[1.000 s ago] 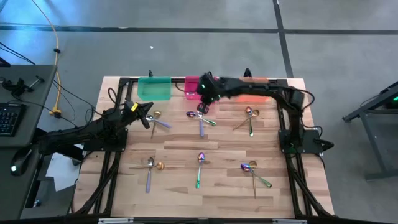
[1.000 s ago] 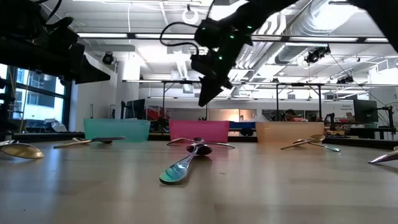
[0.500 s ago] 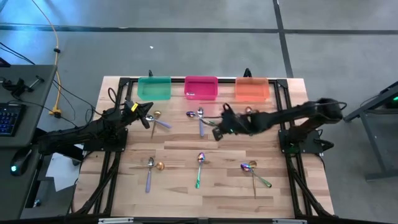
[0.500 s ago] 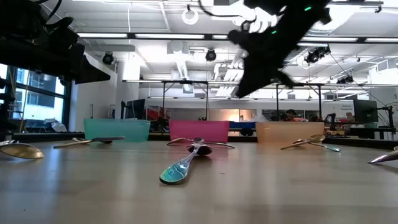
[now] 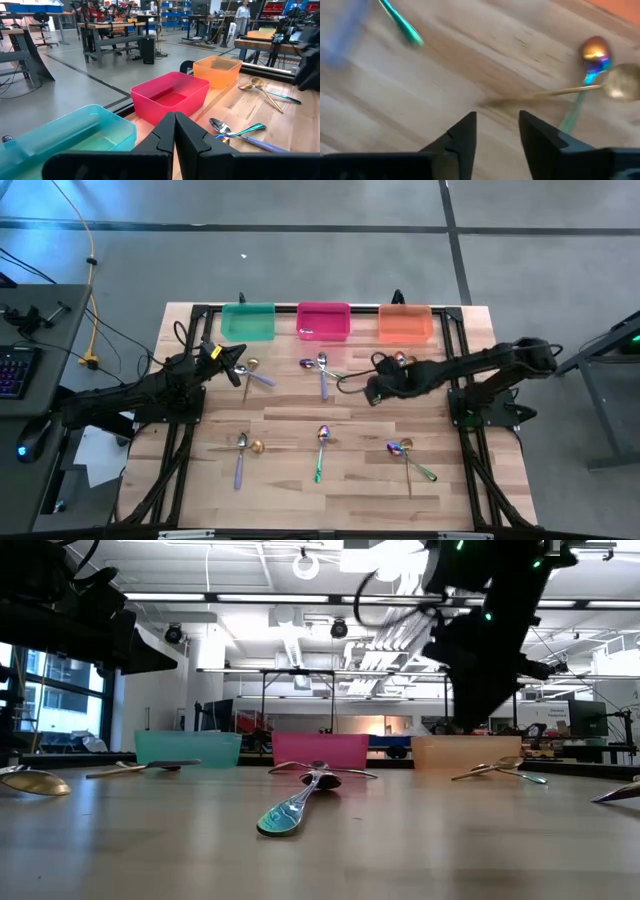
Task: Sort silverware by color (type)
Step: Put the gold spoon into the orange bin
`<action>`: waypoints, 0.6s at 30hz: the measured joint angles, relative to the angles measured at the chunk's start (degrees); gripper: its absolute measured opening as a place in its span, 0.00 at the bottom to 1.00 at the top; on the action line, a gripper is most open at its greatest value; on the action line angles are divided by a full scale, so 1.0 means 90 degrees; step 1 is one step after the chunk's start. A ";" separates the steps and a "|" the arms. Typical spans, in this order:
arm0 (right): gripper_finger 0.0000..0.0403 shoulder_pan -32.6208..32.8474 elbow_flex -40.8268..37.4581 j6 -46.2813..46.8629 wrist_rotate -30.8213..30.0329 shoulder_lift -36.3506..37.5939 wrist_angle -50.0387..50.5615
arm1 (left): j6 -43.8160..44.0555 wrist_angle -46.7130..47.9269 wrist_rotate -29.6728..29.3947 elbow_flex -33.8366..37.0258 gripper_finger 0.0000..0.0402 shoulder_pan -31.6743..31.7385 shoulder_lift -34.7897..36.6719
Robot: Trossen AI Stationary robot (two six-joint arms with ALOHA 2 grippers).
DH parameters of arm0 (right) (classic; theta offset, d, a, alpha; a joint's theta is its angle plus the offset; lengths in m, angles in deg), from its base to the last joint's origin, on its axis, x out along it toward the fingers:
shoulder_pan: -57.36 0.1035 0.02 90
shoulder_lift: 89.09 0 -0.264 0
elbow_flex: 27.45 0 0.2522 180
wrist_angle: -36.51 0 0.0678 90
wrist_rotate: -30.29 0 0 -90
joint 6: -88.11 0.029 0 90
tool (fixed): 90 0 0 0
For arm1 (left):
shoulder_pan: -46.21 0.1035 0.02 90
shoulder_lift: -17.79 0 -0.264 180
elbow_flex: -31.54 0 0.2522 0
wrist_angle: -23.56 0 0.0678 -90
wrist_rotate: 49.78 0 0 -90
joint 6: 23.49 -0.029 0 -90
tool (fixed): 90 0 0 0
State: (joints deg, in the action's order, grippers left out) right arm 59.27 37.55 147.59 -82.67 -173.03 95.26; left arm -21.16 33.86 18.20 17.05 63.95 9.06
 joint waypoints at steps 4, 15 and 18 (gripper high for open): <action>0.39 -0.0818 0.0000 -0.2485 0.1021 0.0002 0.0274 | 0.0000 0.0000 0.0000 0.0000 0.00 0.0000 0.0000; 0.40 -0.2126 0.0000 -0.6895 0.1527 -0.0223 0.0322 | 0.0000 0.0000 0.0000 0.0000 0.00 0.0000 0.0000; 0.40 -0.2171 0.0000 -0.7345 0.1669 -0.0506 0.0258 | 0.0000 0.0002 0.0000 0.0000 0.00 0.0000 0.0000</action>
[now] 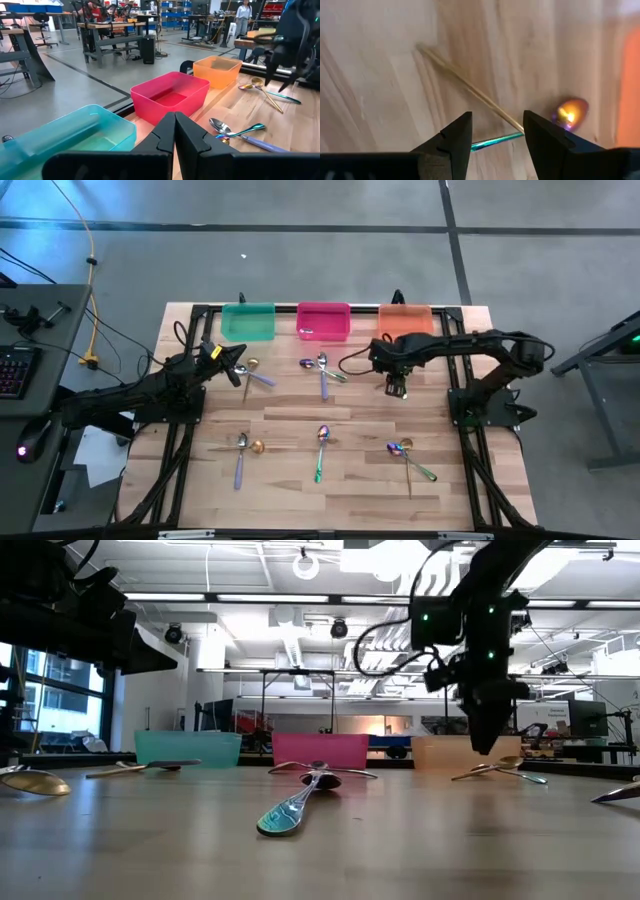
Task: Sort silverware by color (type)
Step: Put the gold spoon into the orange bin
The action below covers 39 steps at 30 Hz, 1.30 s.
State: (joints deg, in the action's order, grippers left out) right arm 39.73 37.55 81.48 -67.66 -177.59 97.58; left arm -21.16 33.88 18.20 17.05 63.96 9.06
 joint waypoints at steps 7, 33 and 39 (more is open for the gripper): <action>0.37 -0.0004 0.0002 -0.0585 -0.0095 -0.0686 -0.0132 | 0.0000 -0.0002 0.0000 0.0000 0.00 -0.0001 0.0000; 0.00 -0.0055 0.0959 -0.0093 -0.0015 -0.0997 0.0266 | 0.0000 -0.0001 0.0001 0.0000 0.00 -0.0001 0.0000; 0.00 -0.0496 0.1821 -0.0117 -0.0272 -0.0698 0.0881 | 0.0000 0.0000 0.0001 -0.0001 0.00 -0.0001 0.0000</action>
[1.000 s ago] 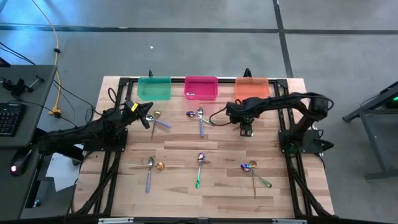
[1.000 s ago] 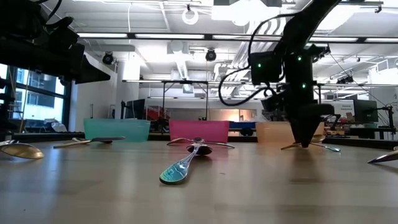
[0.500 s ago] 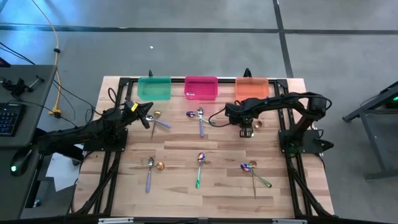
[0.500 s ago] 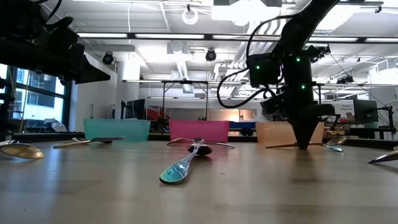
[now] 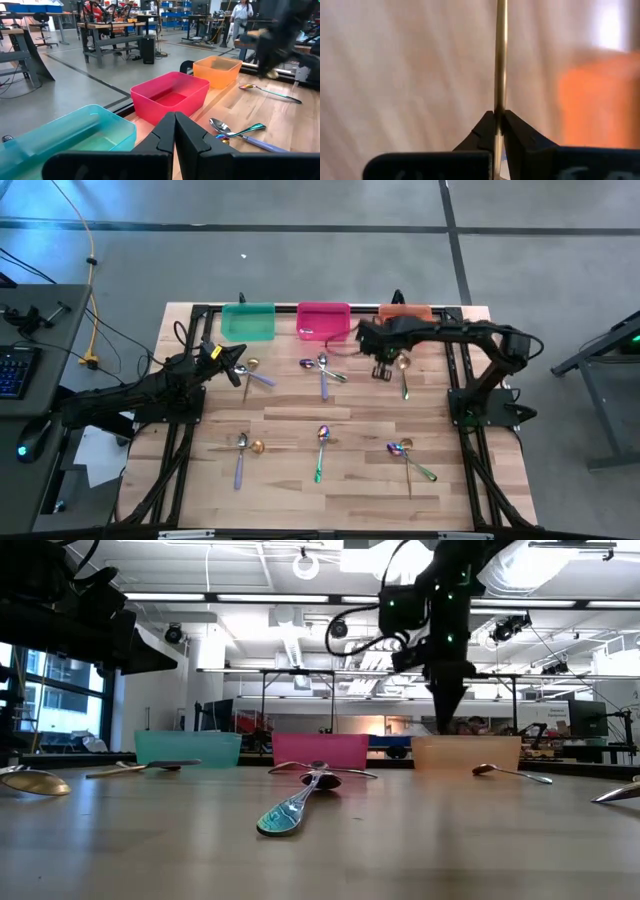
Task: Sort silverware by color (type)
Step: Put the gold spoon into the orange bin
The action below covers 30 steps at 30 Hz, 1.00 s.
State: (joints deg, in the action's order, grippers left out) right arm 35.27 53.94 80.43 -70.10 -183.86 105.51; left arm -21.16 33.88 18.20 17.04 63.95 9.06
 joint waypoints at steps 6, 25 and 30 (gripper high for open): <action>0.00 -0.1114 0.0501 -0.0720 -0.0538 0.0350 0.0205 | 0.0000 -0.0001 0.0000 0.0000 0.00 0.0001 0.0000; 0.00 -0.3237 0.0516 -0.2699 0.0065 -0.0649 -0.0652 | 0.0001 -0.0001 -0.0002 0.0002 0.00 0.0001 0.0000; 0.00 -0.3507 0.0516 -0.2747 0.0065 -0.0752 -0.0666 | 0.0000 -0.0002 -0.0001 0.0001 0.00 0.0001 0.0000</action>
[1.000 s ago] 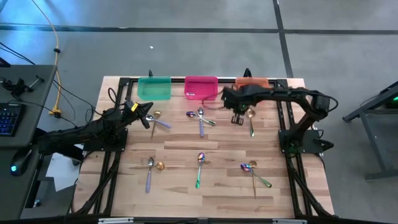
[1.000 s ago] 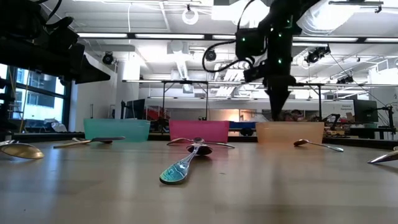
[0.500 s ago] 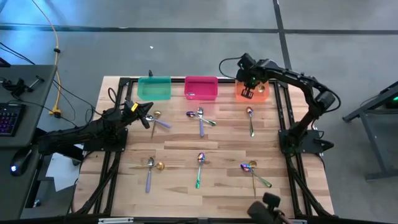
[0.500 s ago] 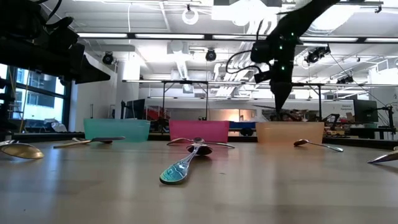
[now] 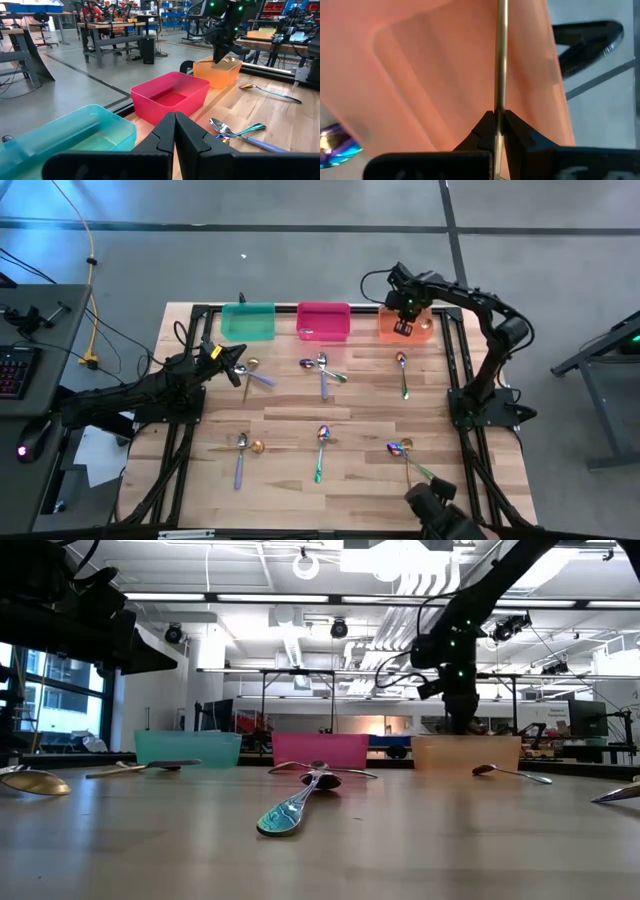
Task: Sort silverware by color (type)
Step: Put the gold spoon into the orange bin, then put the blue spoon into the green bin
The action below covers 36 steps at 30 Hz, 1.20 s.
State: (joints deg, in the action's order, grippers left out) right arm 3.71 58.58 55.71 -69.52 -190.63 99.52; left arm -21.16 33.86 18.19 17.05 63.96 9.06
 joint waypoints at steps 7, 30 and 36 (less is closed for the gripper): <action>0.00 -0.0094 0.0000 0.0046 0.0272 -0.0201 -0.0171 | 0.0000 0.0000 -0.0001 -0.0001 0.00 0.0000 0.0002; 0.27 -0.0023 -0.0002 0.0386 0.0323 -0.0370 -0.0125 | 0.0000 0.0000 0.0001 0.0000 0.00 0.0002 0.0000; 0.19 0.0018 -0.0002 0.0581 0.1190 0.0630 -0.0096 | 0.0002 0.0002 0.0013 -0.0001 0.00 0.0002 0.0001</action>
State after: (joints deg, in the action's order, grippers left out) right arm 3.87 58.56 60.93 -58.81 -184.97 98.65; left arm -21.14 33.88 18.31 17.04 63.97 9.07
